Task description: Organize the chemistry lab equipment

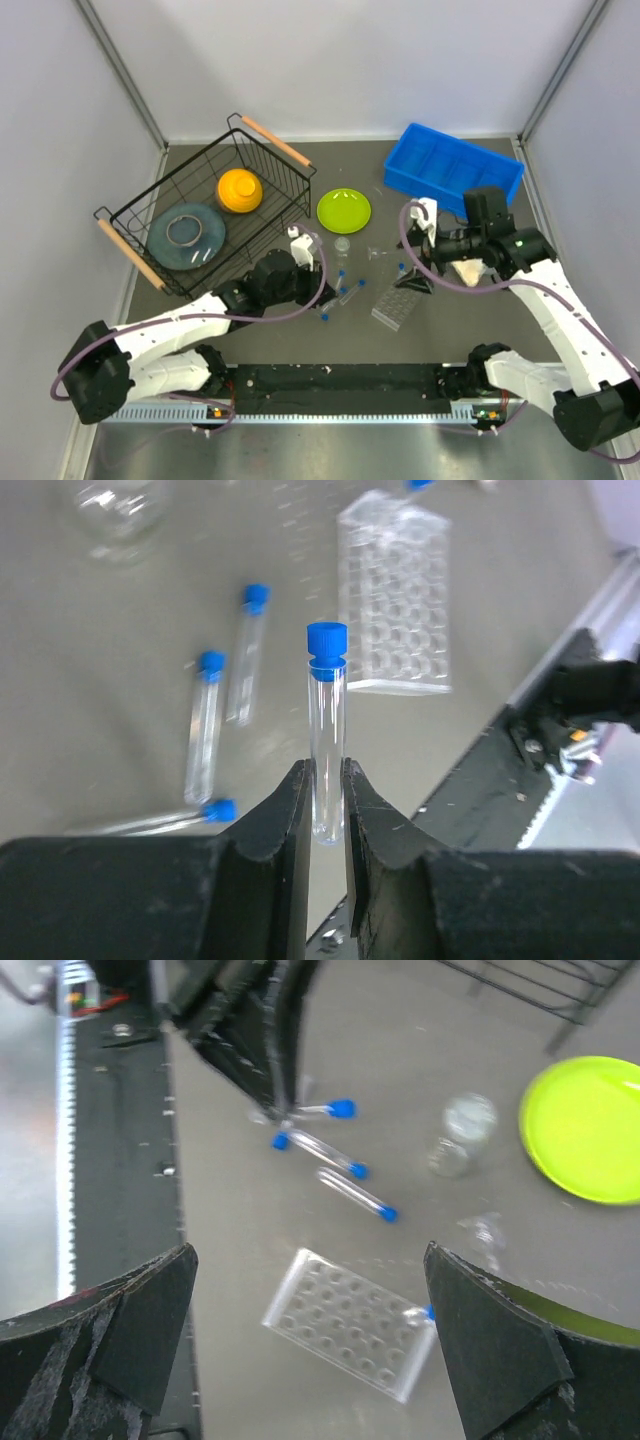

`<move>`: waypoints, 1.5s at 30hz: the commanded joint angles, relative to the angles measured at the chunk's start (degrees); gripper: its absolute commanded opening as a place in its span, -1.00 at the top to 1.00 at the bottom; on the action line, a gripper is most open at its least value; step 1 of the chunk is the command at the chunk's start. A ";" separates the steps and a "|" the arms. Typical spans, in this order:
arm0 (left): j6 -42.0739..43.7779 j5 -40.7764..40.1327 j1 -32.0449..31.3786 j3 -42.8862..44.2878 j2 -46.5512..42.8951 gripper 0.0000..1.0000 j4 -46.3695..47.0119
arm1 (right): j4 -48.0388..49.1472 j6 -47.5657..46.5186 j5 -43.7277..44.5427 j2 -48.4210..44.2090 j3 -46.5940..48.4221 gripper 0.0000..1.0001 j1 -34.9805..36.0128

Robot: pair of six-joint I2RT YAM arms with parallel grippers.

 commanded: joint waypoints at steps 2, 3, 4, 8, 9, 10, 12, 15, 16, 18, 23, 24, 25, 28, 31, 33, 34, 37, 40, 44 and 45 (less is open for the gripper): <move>2.82 11.96 -2.07 3.70 0.24 1.00 15.03 | -5.03 4.36 -5.27 2.53 2.88 -0.94 10.00; 2.82 12.85 -2.25 4.50 1.21 1.00 15.38 | -5.12 4.80 -5.44 3.06 3.75 -0.94 10.62; 2.99 13.73 -2.69 6.07 1.74 1.00 15.99 | -5.03 6.11 -5.88 3.85 4.37 -0.93 10.80; 3.26 15.23 -3.65 8.90 3.85 1.00 16.43 | -4.24 11.91 -4.40 7.37 8.58 -0.94 10.81; 3.26 15.67 -3.83 9.08 4.37 1.00 16.79 | -3.54 13.40 -3.26 8.24 8.77 -0.94 10.98; 3.00 15.84 -4.09 9.34 4.64 1.00 17.05 | -2.49 16.99 -2.46 8.42 8.77 -0.94 10.89; 2.73 15.85 -4.53 9.52 5.17 1.00 17.84 | 1.81 21.22 0.77 8.34 7.72 -0.94 10.98; 2.64 16.11 -5.06 10.13 5.78 1.00 18.19 | 3.93 26.33 1.67 8.95 7.01 -0.93 10.89; 2.64 16.11 -5.15 10.39 5.87 1.00 18.20 | 4.37 28.51 0.89 9.65 6.75 -0.90 10.89; 2.73 16.02 -5.33 10.40 5.87 1.00 18.37 | 6.90 30.63 -2.26 10.09 5.26 -0.80 10.89; 2.73 14.97 -5.41 10.31 5.70 1.00 18.46 | 13.33 38.81 -7.72 10.10 0.34 -0.54 10.89; 2.73 14.88 -5.41 10.31 5.44 1.00 18.46 | 13.86 40.04 -8.60 10.18 -0.19 -0.52 10.89; 2.73 14.70 -5.41 10.22 5.43 1.00 18.46 | 14.74 40.66 -8.96 10.18 -0.55 -0.47 10.98; 2.73 14.18 -5.42 10.13 5.26 1.00 18.46 | 17.02 43.37 -11.15 10.53 -1.95 -0.39 10.98; 2.91 13.82 -5.41 10.13 5.35 1.00 18.46 | 19.48 46.46 -13.44 10.62 -3.27 -0.22 10.81; 2.99 13.48 -5.41 10.13 5.08 1.00 18.11 | 20.46 47.43 -14.06 10.97 -3.45 -0.07 10.89; 2.99 13.21 -5.41 9.87 5.00 1.00 18.11 | 20.63 47.69 -14.06 11.06 -3.45 0.08 10.89; 3.08 12.34 -5.50 9.43 4.47 1.00 17.93 | 20.90 48.05 -14.15 11.41 -3.54 0.24 10.81; 3.26 11.37 -5.42 8.82 3.50 1.00 17.76 | 20.81 48.05 -13.97 11.50 -3.71 0.26 10.72; 3.61 10.84 -5.50 8.81 2.89 1.00 17.14 | 20.81 47.96 -13.45 11.59 -3.98 0.26 10.28; 3.70 10.84 -5.42 8.82 2.71 1.00 17.05 | 20.72 47.96 -13.36 11.59 -3.98 0.27 10.10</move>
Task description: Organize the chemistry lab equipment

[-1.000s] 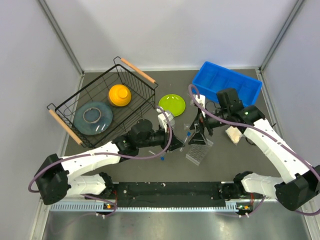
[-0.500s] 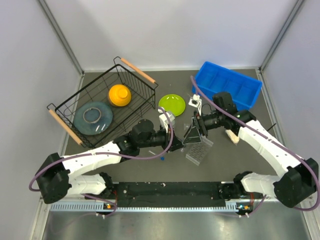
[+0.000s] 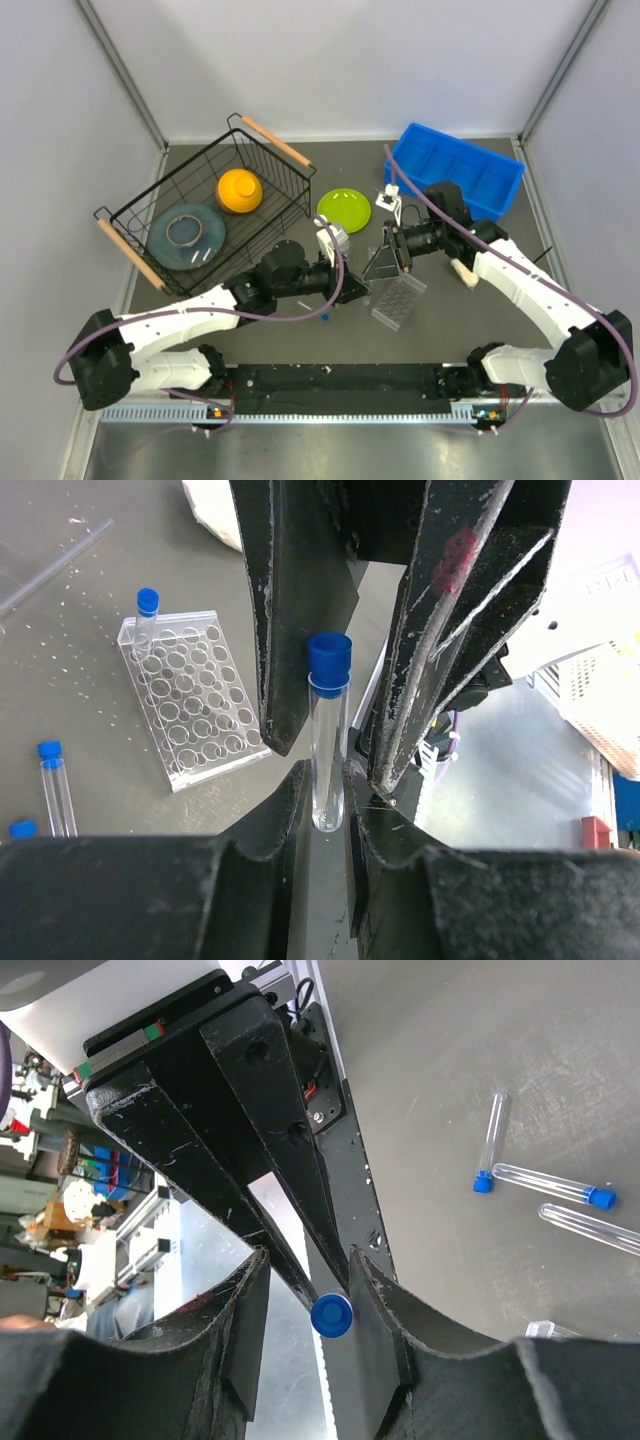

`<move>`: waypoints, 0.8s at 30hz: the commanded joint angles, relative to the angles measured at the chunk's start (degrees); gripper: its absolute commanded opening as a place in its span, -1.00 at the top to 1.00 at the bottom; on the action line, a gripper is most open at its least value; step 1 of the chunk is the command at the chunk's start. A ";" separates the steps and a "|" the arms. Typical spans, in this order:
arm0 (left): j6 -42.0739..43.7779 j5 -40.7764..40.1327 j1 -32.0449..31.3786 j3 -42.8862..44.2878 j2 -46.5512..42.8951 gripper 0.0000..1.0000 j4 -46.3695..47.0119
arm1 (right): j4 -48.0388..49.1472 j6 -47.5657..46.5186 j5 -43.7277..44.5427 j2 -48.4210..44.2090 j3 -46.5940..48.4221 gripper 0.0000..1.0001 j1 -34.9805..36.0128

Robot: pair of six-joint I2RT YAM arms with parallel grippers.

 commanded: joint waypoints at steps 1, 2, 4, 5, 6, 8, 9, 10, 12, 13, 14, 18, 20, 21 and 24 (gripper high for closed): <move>1.10 -2.74 0.09 0.71 -1.77 1.00 2.37 | 1.53 0.75 -2.01 -0.28 -0.26 0.27 -0.26; 1.18 -2.74 0.18 0.62 -1.86 1.00 2.28 | 1.53 0.57 -1.66 -0.37 -0.43 0.27 -0.26; 1.27 -2.91 0.09 0.62 -1.95 1.00 2.10 | 1.53 0.22 -1.22 -0.45 -0.52 0.29 -0.43; 1.36 -3.00 0.18 0.62 -2.21 1.00 1.93 | 1.53 0.22 -1.04 -0.54 -0.70 0.31 -0.35; 1.45 -3.09 0.18 0.62 -2.30 1.00 1.84 | 1.45 -0.04 -0.96 -0.46 -0.70 0.34 -0.35; 1.54 -3.18 0.09 0.44 -2.47 1.00 1.57 | 1.27 -0.13 -0.26 -0.54 -0.61 0.38 -0.52; 1.62 -3.26 0.18 0.53 -2.47 1.00 1.49 | 1.36 -0.39 -0.17 -0.46 -0.53 0.41 -0.61; 1.71 -3.35 0.09 0.53 -2.56 1.00 1.40 | 1.27 -0.57 -0.16 -0.37 -0.44 0.42 -0.70; 1.71 -3.35 0.18 0.53 -2.74 1.00 1.22 | 0.92 -1.01 0.10 -0.19 -0.35 0.42 -0.70; 1.71 -3.44 0.18 0.44 -2.74 1.00 1.22 | 0.83 -1.10 0.19 -0.10 -0.44 0.41 -0.79; 1.71 -3.44 0.18 0.53 -2.91 1.00 1.22 | 0.66 -1.18 0.45 -0.02 -0.52 0.40 -0.79; 1.98 -3.79 0.18 0.53 -3.09 1.00 0.70 | 0.57 -1.97 0.71 -0.28 -0.61 0.40 -0.79; 2.06 -3.71 0.18 0.44 -3.26 1.00 0.52 | 0.39 -2.24 0.98 -0.54 -0.53 0.50 -0.87; 2.06 -3.79 0.18 0.44 -3.09 1.00 0.52 | 0.39 -2.59 0.98 -0.54 -0.44 0.62 -0.96; 1.98 -3.79 0.18 0.44 -3.18 0.87 0.43 | 0.30 -2.85 0.80 -0.72 -0.26 0.75 -1.49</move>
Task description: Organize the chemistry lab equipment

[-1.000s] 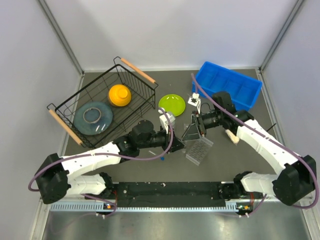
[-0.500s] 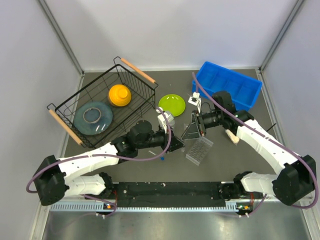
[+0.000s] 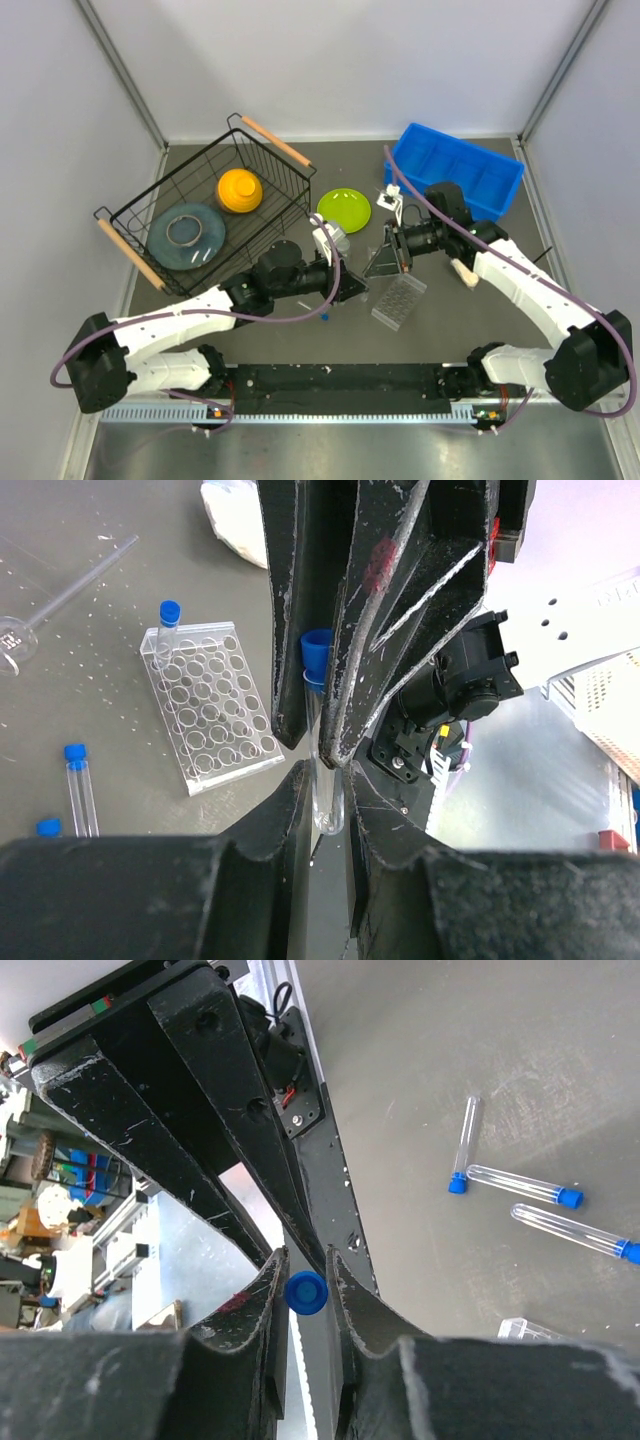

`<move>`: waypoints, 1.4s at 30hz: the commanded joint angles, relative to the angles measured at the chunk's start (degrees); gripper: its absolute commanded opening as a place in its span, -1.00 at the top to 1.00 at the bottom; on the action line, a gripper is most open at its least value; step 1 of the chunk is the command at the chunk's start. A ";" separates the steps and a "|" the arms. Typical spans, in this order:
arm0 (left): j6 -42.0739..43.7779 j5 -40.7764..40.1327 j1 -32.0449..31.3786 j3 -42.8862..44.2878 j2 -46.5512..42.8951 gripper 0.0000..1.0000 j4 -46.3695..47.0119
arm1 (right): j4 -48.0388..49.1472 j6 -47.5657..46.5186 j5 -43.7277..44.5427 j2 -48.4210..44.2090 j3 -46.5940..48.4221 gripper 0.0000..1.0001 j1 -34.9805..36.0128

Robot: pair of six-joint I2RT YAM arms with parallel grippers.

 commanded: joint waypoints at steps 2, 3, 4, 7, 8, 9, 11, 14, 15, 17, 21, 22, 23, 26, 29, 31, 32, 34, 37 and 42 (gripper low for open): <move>0.84 -1.34 0.25 0.36 -1.56 0.74 1.41 | 0.08 -1.52 -0.75 -1.20 0.13 0.78 -1.05; 0.84 -1.34 0.25 0.35 -1.56 0.68 1.41 | 0.00 -1.78 -0.49 -1.38 0.13 0.79 -1.66; 0.84 -1.43 0.25 0.35 -1.82 0.56 1.24 | 0.08 -1.87 -0.31 -1.64 -0.04 0.79 -1.84; 0.75 -2.57 0.25 0.27 -2.96 0.26 0.27 | 0.35 -3.28 1.79 -3.74 -1.00 0.79 -3.25; 1.01 -3.01 0.25 0.09 -4.10 0.03 -0.25 | 0.35 -3.98 3.63 -4.36 -1.45 0.79 -3.60; 1.19 -3.97 0.25 -0.60 -4.80 -0.07 -0.34 | 0.35 -5.64 4.69 -6.11 -1.88 0.78 -3.78; 1.54 -5.64 0.25 -1.57 -7.60 -0.33 -0.78 | 0.26 -7.75 8.72 -7.96 -3.64 0.78 -3.87; 1.19 -11.35 0.33 -4.03 -12.34 -0.53 -2.71 | 0.17 -11.89 12.68 -11.21 -6.37 0.78 -4.48; 1.10 -12.76 0.42 -5.61 -13.68 -0.68 -3.50 | 0.00 -13.46 13.66 -11.83 -6.98 0.78 -4.74; 0.14 -17.33 0.51 -7.28 -17.97 -0.87 -4.65 | -0.79 -16.01 17.16 -12.98 -8.21 0.77 -4.75; -2.23 -24.36 0.77 -13.25 -25.36 -0.98 -5.97 | -1.41 -22.87 23.06 -13.77 -10.50 0.75 -4.75; -2.76 -25.33 0.86 -14.14 -27.99 -0.98 -6.75 | -1.32 -23.92 23.94 -13.94 -11.37 0.75 -4.83; -3.63 -26.90 0.86 -14.93 -29.15 -0.98 -7.28 | -1.23 -24.89 25.51 -14.29 -11.90 0.75 -4.83; -4.87 -28.76 0.95 -17.39 -33.02 -0.98 -9.30 | -0.36 -29.89 28.42 -14.65 -13.40 0.74 -4.75; -5.57 -29.73 1.04 -19.15 -35.04 -0.98 -10.88 | 2.10 -32.36 30.44 -13.95 -14.81 0.73 -4.83; -5.93 -30.17 1.04 -19.51 -35.57 -0.98 -11.33 | 3.50 -32.72 30.72 -13.16 -15.16 0.73 -4.75; -6.02 -30.17 1.04 -19.51 -35.49 -0.98 -11.50 | 4.90 -32.29 30.72 -12.81 -15.25 0.72 -4.75; -6.10 -30.35 1.04 -19.42 -35.05 -0.98 -11.59 | 6.58 -31.94 30.45 -11.66 -15.69 0.72 -4.83; -6.19 -30.44 1.04 -19.25 -34.17 -0.98 -11.51 | 9.31 -31.84 30.63 -10.08 -16.04 0.71 -4.66; -6.37 -30.35 1.13 -18.89 -32.59 -0.98 -11.59 | 12.04 -32.37 30.54 -8.67 -17.00 0.71 -3.78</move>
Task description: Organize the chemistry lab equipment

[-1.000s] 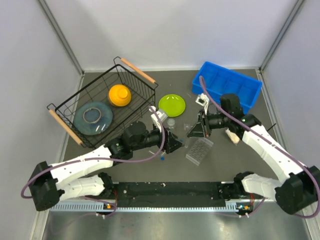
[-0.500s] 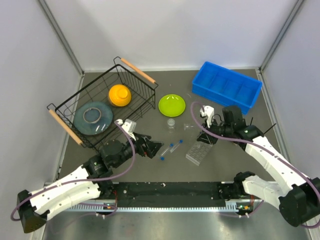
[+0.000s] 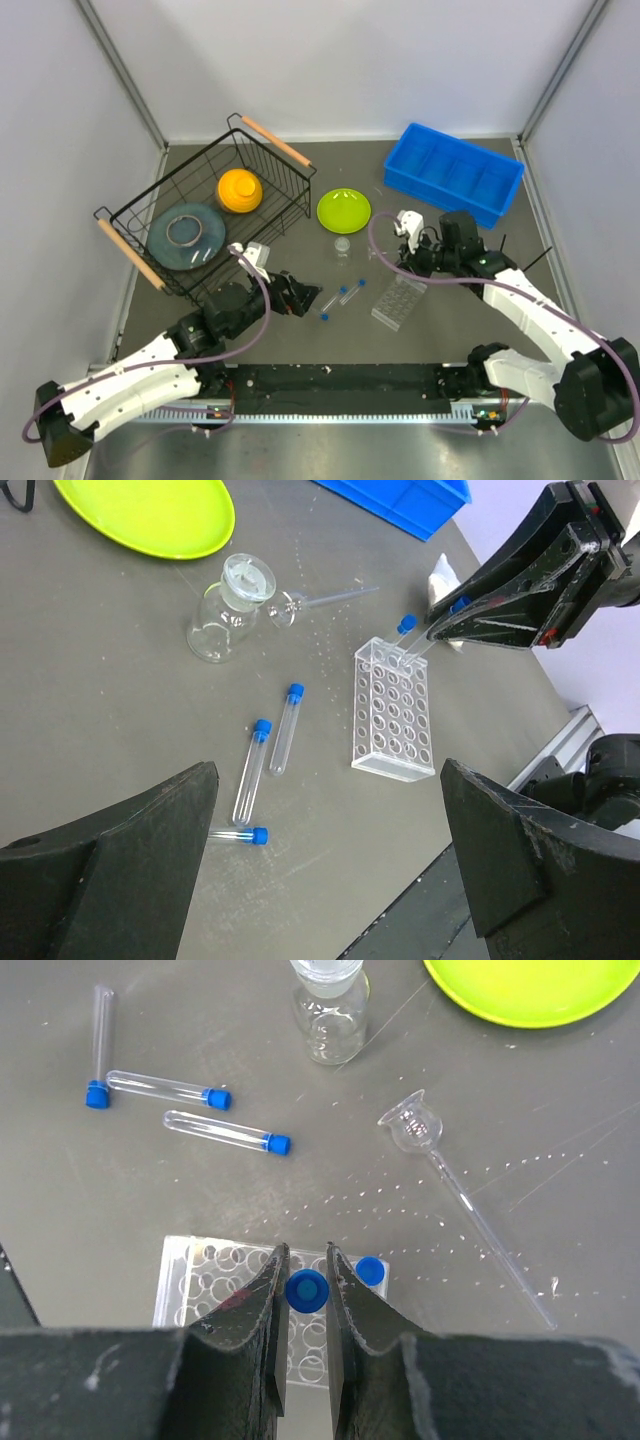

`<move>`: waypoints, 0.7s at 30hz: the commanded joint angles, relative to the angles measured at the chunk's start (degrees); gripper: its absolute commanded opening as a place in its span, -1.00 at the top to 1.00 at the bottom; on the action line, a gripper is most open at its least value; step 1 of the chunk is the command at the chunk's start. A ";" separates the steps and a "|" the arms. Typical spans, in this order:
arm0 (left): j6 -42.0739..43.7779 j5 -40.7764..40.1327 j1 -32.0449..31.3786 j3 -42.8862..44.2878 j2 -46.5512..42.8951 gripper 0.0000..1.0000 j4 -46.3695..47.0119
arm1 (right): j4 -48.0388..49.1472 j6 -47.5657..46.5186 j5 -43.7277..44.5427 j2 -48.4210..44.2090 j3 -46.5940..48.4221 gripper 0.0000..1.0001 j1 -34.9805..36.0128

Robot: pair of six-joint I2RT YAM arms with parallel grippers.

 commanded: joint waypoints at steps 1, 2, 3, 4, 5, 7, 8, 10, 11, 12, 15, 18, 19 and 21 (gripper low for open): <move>-0.62 -0.71 0.30 0.34 1.81 -0.98 1.28 | 5.41 -1.75 0.16 1.21 -1.18 0.71 0.83; -0.62 -0.71 0.30 0.34 2.08 -0.98 1.28 | 5.59 -2.10 0.25 1.38 -1.45 0.70 1.44; -0.62 -0.71 0.38 0.43 2.52 -0.98 1.45 | 5.85 -2.37 0.25 1.56 -1.80 0.70 1.71; -0.62 -0.54 0.38 0.43 2.79 -0.98 1.72 | 6.03 -2.54 0.33 1.82 -1.97 0.70 1.97; -0.62 -0.53 0.38 0.52 2.87 -0.98 1.89 | 6.29 -2.98 0.51 2.00 -2.15 0.70 2.41; -0.62 -0.45 0.38 0.60 3.58 -0.98 1.98 | 7.08 -3.25 1.12 2.26 -2.50 0.70 2.77; -0.62 -0.36 0.47 0.69 3.75 -0.98 1.98 | 7.43 -3.60 1.30 2.61 -2.59 0.70 2.77; -0.62 -0.18 0.47 0.78 4.02 -0.98 1.98 | 7.96 -3.77 2.09 3.05 -2.94 0.70 2.94; -0.62 -0.18 0.56 0.87 4.02 -0.98 1.81 | 8.05 -4.12 2.27 3.40 -3.03 0.69 2.94; -0.62 -0.27 0.56 0.87 3.84 -0.98 1.81 | 8.23 -4.30 2.62 3.41 -3.20 0.69 2.94; -0.62 -0.18 0.65 0.52 3.58 -0.98 1.54 | 8.84 -4.48 3.15 3.67 -3.47 0.69 2.95; -1.06 -0.09 0.65 -0.01 3.14 -0.98 1.54 | 9.02 -4.39 3.15 4.20 -3.65 0.68 3.12; -1.23 -0.09 0.65 -0.10 2.97 -0.98 1.54 | 8.93 -4.39 3.06 4.37 -3.65 0.68 3.21; -1.24 -0.18 0.65 -0.36 2.61 -0.98 1.54 | 9.02 -4.48 2.97 4.81 -3.73 0.68 3.30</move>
